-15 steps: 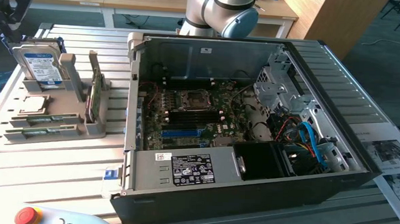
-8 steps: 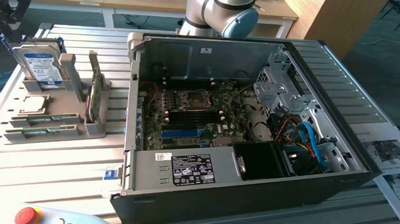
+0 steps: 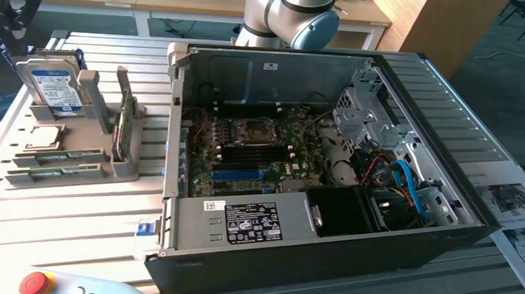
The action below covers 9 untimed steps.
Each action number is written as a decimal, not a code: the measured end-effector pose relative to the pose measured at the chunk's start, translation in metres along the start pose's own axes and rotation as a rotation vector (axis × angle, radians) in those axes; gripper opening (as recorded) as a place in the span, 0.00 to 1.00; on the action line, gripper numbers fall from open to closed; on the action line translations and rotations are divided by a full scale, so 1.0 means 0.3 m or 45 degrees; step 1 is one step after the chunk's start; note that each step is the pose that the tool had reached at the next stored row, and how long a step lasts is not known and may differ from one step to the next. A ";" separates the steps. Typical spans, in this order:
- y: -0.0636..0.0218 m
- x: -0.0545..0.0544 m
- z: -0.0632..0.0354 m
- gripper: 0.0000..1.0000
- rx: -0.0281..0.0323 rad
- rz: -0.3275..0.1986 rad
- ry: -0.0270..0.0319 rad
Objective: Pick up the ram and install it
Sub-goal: 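Pick up the ram and move it above insertion slot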
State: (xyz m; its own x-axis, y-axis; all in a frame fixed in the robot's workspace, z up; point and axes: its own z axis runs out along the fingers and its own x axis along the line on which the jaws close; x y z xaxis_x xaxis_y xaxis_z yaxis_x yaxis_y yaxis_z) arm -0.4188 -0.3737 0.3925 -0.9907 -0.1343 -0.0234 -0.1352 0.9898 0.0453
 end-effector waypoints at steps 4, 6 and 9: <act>0.000 0.000 0.000 0.11 -0.0019 -0.084 0.0039; 0.000 0.000 0.000 0.11 -0.0029 -0.126 0.0058; 0.000 0.000 0.000 0.11 -0.0042 -0.186 0.0086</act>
State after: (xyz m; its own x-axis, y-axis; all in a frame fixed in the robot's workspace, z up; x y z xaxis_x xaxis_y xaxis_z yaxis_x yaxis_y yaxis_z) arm -0.4188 -0.3737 0.3926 -0.9606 -0.2771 -0.0232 -0.2779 0.9595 0.0453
